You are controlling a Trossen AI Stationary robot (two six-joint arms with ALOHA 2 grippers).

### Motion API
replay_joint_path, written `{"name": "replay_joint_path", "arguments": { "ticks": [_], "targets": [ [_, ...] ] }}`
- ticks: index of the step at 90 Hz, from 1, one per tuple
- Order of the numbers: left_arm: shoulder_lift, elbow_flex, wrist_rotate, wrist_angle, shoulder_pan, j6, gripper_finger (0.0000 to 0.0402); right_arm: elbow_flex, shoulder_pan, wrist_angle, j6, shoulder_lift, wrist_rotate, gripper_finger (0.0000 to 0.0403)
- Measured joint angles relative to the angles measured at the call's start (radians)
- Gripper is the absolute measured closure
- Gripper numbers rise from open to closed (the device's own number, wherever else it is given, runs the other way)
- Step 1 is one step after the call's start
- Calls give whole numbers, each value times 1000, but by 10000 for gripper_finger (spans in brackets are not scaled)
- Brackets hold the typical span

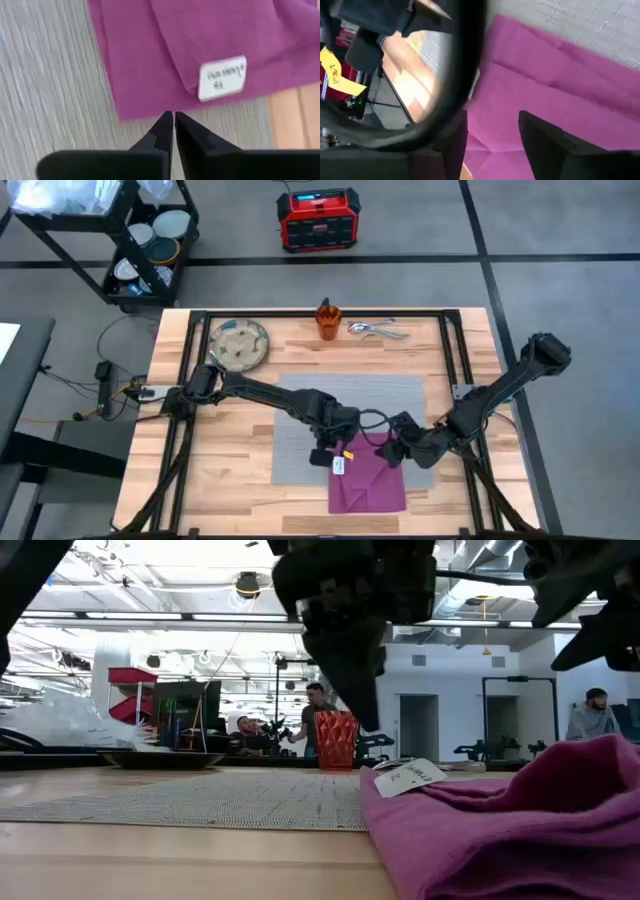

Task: Set table place
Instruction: Fold the pink table napkin

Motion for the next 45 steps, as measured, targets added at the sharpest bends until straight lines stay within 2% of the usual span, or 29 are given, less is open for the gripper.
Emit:
{"name": "replay_joint_path", "arguments": {
  "ticks": [10, 28, 45],
  "targets": [
    [0, -17, 2, -1, 10, 2, 401, 0, 19, 59, 6, 43, -36, 273],
    [0, -20, 0, -156, 18, 35, 402, 17, 55, 281, 27, 159, -11, 303],
    [-73, -21, 17, -292, -12, 105, 401, 177, 31, 287, -23, 343, -3, 379]
  ]
}}
